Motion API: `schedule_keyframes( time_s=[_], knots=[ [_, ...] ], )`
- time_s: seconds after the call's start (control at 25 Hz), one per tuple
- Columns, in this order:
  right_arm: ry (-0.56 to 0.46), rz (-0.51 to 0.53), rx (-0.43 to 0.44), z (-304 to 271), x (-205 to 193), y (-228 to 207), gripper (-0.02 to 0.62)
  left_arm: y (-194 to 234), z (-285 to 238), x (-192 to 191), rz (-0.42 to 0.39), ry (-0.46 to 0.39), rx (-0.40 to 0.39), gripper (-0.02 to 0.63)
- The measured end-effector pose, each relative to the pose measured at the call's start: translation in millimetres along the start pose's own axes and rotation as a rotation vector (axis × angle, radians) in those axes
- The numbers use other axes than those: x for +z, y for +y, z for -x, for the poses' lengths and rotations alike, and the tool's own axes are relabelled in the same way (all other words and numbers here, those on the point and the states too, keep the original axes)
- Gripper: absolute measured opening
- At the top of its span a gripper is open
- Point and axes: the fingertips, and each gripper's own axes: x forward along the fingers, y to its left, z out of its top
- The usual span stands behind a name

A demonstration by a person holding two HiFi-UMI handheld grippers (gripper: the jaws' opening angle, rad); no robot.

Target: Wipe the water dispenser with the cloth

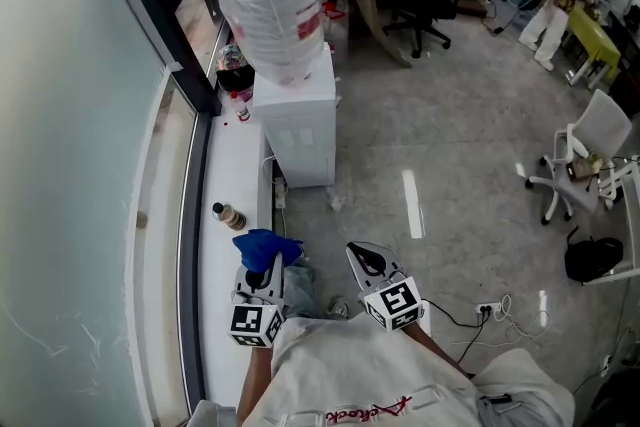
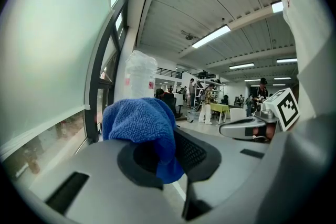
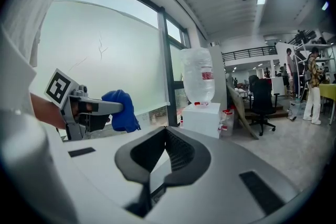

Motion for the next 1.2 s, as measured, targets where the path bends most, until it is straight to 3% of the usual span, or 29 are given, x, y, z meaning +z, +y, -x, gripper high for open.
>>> schedule_keyframes(
  time_s=[0.6, 1.2],
  knots=[
    [0.035, 0.005, -0.009, -90, 7, -39, 0.014, 67, -83, 5, 0.029, -0.006, -0.008, 0.058],
    [0.091, 0.031, 0.017, -261, 64, -81, 0.014, 196, -207, 55, 0.049, -0.010, -0.027, 0.060]
  ],
)
